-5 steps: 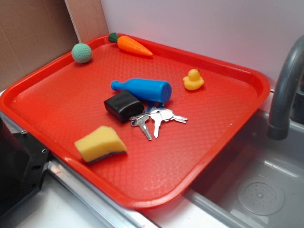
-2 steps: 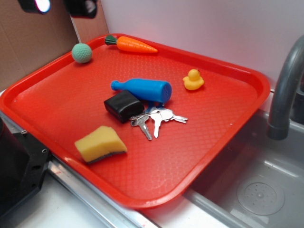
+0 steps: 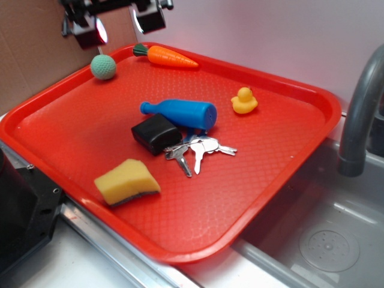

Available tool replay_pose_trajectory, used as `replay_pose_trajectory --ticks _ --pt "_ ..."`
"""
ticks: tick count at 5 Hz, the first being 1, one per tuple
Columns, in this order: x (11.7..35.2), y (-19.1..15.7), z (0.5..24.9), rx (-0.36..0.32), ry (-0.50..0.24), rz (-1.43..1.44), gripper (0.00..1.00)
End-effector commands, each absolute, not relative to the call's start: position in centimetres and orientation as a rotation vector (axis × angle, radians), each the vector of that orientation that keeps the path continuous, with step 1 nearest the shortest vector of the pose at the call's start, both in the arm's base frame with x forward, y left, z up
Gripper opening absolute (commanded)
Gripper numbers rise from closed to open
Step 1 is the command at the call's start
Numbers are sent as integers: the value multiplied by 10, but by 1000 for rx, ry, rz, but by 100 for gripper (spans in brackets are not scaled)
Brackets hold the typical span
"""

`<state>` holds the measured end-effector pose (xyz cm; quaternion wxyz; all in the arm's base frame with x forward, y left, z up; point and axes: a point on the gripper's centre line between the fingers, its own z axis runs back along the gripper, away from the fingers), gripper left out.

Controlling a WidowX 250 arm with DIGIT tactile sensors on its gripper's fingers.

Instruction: Grab the carrot.

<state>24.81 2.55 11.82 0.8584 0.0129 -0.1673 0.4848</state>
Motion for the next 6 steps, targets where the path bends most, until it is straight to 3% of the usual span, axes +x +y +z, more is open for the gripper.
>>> replay_pose_trajectory --ticks 1,3,6 --pt "306 67 99 -6 -493 1037 100" --pt "335 91 98 9 -561 954 100" --pt "353 116 64 97 -553 761 100"
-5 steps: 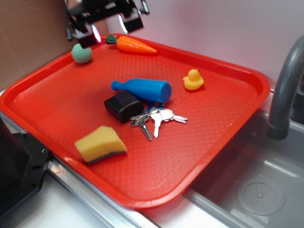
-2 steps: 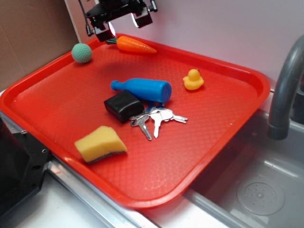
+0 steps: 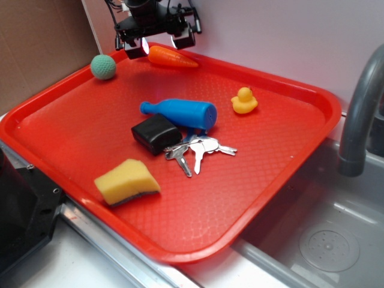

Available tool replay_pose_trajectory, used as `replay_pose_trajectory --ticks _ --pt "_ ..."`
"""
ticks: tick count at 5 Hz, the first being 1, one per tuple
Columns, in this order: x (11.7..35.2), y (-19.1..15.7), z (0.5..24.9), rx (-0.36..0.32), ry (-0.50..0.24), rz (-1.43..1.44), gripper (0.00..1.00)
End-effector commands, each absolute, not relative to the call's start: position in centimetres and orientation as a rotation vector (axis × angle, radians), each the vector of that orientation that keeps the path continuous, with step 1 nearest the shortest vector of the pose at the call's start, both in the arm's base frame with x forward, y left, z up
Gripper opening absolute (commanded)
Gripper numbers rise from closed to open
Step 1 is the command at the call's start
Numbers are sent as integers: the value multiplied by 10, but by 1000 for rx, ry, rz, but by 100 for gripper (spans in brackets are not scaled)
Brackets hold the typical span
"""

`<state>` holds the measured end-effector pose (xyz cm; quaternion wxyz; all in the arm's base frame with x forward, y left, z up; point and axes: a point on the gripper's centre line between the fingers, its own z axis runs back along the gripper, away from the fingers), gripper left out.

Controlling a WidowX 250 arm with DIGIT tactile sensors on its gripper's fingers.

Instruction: Grab the carrot.

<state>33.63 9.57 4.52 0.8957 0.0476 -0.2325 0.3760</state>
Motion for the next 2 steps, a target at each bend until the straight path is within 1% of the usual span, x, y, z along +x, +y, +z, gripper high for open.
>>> replay_pose_trajectory --ticks 1,2 --pt "360 118 52 119 -537 767 100" --pt "354 121 41 109 -480 805 100"
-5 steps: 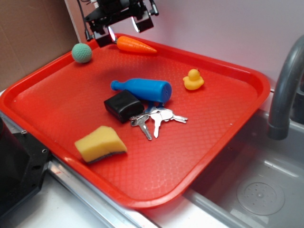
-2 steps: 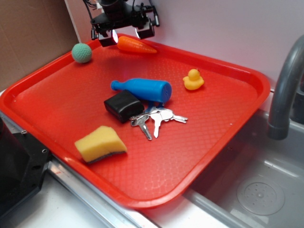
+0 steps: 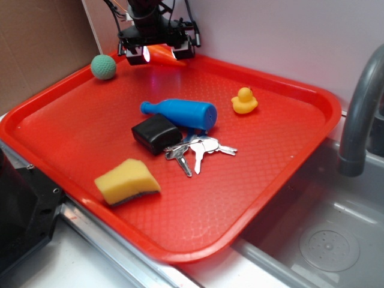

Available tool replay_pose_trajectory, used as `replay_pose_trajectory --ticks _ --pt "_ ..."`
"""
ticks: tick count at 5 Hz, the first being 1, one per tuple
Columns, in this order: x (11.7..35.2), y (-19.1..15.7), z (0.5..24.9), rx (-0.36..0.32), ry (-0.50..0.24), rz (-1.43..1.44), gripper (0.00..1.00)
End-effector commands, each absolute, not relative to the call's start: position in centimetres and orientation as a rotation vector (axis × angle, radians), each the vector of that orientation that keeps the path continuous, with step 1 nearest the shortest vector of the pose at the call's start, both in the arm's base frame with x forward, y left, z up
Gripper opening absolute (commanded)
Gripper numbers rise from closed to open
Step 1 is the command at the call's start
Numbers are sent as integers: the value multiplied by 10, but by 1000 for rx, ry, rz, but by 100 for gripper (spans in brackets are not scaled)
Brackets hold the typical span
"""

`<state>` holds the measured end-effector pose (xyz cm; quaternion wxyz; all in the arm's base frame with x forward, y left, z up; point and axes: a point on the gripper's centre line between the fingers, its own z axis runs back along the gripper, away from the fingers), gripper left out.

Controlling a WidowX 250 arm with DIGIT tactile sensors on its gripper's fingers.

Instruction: Grab the carrot.

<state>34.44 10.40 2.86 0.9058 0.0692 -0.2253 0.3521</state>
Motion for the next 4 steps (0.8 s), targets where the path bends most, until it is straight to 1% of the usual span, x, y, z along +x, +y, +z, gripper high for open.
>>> replay_pose_trajectory --ticks 1,2,3,4 --pt "332 120 31 100 -390 823 100" --pt "312 115 44 60 -361 822 100" --pt "288 102 75 42 -424 805 100" --pt "270 87 96 84 -522 853 100"
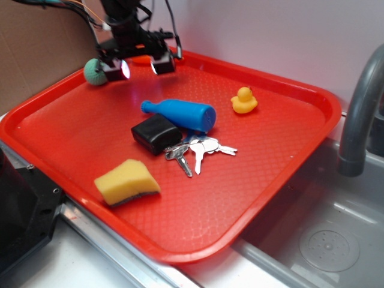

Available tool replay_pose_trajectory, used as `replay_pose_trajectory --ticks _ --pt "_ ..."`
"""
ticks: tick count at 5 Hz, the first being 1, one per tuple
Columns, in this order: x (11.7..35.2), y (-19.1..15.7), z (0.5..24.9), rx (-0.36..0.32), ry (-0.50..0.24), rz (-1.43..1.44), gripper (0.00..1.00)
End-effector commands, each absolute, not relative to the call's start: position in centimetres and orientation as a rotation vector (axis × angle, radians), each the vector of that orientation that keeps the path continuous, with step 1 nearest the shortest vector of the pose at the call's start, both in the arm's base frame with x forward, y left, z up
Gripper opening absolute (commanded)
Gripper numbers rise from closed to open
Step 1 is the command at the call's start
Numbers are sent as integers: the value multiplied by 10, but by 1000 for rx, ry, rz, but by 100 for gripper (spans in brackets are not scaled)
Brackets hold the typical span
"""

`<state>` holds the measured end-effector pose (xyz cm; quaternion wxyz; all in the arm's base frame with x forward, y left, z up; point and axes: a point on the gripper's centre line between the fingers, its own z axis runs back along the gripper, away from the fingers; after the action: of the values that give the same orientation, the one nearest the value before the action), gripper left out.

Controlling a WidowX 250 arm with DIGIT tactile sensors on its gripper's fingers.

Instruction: Grab the carrot.

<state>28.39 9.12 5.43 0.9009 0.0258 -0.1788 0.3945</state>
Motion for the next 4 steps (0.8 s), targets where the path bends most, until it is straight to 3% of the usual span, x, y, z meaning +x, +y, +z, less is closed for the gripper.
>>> replay_pose_trajectory --ticks 1,2,4 --pt "281 89 97 77 -695 936 100" --pt "300 109 91 68 -707 1068 100" --pt "312 146 73 98 -645 1186 100"
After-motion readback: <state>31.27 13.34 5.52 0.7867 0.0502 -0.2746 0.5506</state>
